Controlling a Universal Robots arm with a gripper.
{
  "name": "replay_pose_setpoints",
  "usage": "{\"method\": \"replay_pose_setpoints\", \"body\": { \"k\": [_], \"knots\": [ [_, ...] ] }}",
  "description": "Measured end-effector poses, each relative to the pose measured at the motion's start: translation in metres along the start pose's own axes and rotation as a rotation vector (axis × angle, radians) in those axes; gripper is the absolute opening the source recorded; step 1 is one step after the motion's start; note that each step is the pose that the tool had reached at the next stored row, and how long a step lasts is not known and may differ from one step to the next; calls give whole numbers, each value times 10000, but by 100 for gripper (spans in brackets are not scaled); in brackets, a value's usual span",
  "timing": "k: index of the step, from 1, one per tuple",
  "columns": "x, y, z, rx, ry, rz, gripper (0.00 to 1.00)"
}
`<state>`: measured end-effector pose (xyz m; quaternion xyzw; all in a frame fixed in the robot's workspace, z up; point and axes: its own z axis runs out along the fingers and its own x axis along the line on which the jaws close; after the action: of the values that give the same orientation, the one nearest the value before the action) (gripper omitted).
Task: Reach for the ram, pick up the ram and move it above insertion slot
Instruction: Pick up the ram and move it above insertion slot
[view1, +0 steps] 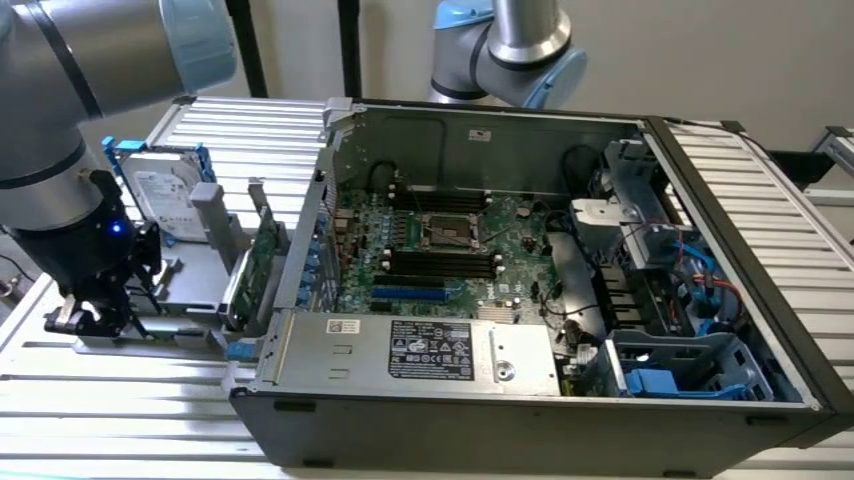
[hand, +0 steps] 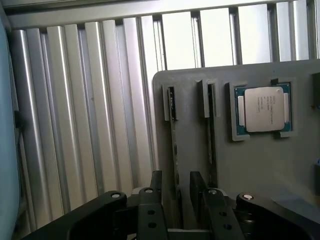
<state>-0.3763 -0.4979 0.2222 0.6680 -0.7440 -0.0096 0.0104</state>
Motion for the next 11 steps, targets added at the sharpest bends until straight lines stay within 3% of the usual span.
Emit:
{"method": "replay_pose_setpoints", "body": {
  "k": [11],
  "knots": [
    [-1, -4, 180, -1, -7, -211, 36]
  ]
}}
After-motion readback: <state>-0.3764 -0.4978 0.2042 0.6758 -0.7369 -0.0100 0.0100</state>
